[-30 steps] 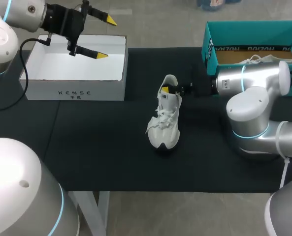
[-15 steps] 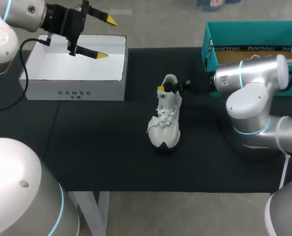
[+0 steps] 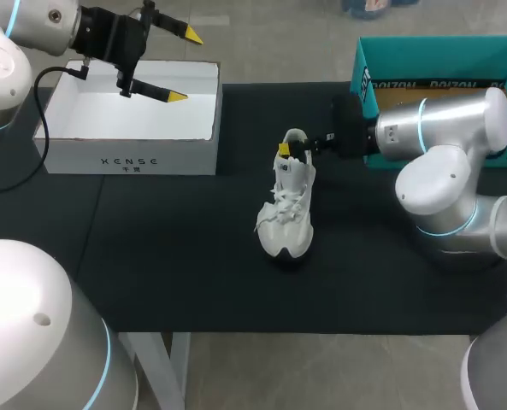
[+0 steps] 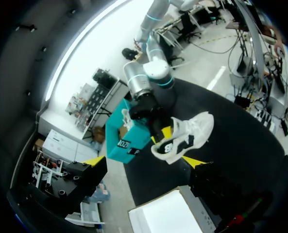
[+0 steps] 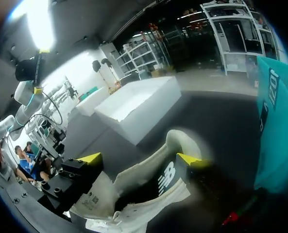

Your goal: Take the shoe out of the shoebox, open the shoe tongue, remove and reinsert the insole, then place the shoe into the shoebox

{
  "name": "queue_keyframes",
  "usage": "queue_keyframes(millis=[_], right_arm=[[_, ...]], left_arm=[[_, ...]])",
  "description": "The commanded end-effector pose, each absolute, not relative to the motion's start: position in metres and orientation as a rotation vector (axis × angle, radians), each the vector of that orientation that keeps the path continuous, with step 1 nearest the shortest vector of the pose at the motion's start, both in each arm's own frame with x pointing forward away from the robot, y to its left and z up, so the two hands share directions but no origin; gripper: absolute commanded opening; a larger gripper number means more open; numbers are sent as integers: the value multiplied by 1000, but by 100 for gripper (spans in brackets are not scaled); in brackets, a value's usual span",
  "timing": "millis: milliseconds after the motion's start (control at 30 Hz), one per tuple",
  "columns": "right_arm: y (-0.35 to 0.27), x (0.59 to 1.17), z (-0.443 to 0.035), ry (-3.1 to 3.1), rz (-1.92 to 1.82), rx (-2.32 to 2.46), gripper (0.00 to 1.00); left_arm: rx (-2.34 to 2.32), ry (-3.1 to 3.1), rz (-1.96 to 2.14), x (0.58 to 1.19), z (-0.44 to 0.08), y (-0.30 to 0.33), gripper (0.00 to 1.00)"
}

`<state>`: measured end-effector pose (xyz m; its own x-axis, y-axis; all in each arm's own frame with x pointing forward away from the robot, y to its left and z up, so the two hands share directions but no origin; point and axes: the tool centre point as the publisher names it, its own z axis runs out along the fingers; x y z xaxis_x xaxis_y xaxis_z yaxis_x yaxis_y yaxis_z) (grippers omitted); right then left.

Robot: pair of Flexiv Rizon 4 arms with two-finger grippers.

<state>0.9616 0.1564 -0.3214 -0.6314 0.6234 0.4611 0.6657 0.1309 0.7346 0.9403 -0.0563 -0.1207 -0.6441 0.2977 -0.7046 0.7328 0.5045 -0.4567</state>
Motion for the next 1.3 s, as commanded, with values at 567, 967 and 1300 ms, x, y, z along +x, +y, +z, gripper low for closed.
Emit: queue_keyframes(millis=[567, 967, 1300], right_arm=[[142, 957, -281, -2524, -1222, -1596, 31], [147, 956, -274, -2230, -1504, -1593, 0], [154, 958, -270, -2781, -200, -2107, 0]], left_arm=[[841, 2198, -1032, 940, -121, -57, 100], [841, 2198, -1032, 940, -121, -57, 100], [841, 2198, -1032, 940, -121, -57, 100]])
